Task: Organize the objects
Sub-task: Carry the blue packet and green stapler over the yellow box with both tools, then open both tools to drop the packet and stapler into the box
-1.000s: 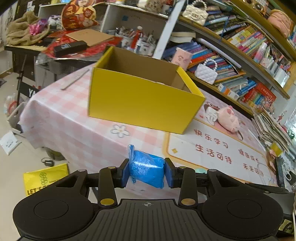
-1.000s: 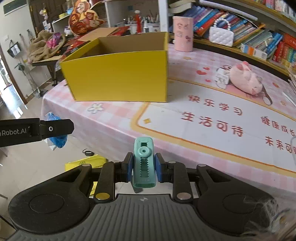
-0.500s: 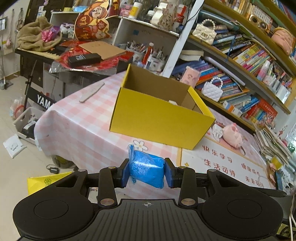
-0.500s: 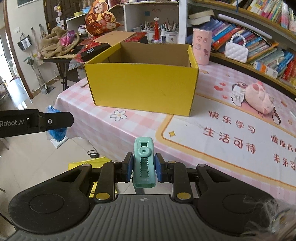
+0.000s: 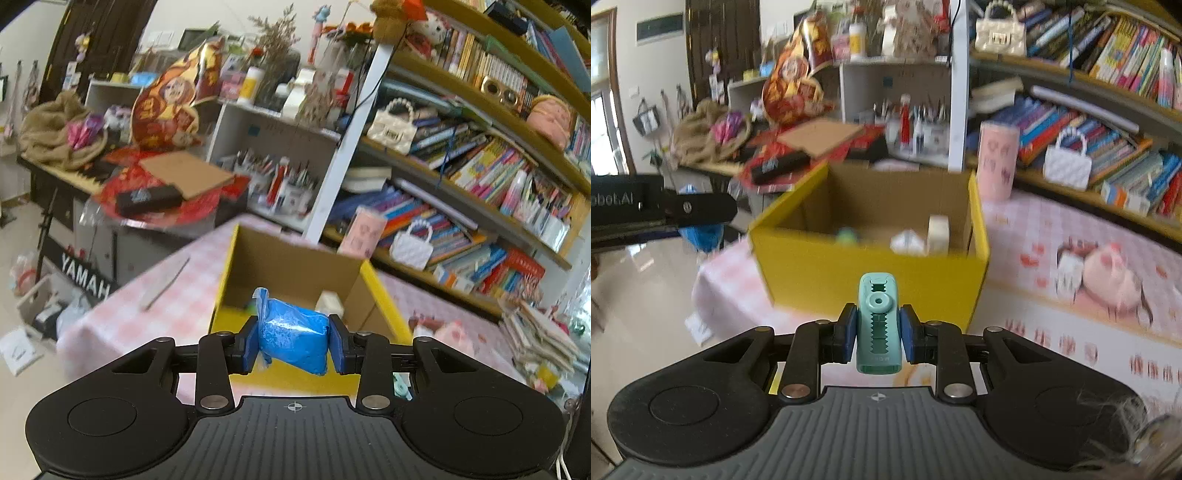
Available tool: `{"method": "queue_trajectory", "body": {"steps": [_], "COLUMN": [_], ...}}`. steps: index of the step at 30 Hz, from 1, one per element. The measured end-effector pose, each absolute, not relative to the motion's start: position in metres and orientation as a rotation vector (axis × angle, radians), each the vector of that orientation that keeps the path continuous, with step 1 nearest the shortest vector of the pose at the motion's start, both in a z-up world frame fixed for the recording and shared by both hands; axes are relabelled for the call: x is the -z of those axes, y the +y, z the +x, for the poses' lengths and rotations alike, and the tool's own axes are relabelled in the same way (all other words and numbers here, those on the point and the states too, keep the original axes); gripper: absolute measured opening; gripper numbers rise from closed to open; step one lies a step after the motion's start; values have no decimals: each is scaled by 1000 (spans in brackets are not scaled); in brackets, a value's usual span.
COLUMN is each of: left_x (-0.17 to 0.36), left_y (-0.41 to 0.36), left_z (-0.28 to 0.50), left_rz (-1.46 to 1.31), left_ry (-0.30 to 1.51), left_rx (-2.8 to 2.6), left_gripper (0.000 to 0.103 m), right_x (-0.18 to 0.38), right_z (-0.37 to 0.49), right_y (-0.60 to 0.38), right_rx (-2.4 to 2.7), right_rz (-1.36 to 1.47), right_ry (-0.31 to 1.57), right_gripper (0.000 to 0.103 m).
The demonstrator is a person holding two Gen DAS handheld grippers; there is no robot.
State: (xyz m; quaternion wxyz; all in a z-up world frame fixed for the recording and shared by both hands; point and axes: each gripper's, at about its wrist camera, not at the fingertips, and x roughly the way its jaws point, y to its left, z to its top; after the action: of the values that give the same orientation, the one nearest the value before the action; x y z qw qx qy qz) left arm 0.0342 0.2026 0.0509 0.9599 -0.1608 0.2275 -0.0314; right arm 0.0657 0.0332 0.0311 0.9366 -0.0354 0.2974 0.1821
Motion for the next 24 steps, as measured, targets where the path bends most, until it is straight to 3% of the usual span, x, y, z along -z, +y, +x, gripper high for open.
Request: {"method": "queue_trajectory", "body": {"steps": [8, 24], "left_x": [-66, -18], "left_y": [196, 181], "left_z": [94, 192], "left_rz": [-313, -252], "left_ry": [407, 559], "left_rx": [61, -28], "left_gripper": [36, 36], "right_x": [-53, -1], "right_z": [138, 231], "right_y": [43, 76], "right_rx": [-362, -479], "right_rz": [-83, -258], "right_ry": [518, 640], "right_gripper": [23, 24]}}
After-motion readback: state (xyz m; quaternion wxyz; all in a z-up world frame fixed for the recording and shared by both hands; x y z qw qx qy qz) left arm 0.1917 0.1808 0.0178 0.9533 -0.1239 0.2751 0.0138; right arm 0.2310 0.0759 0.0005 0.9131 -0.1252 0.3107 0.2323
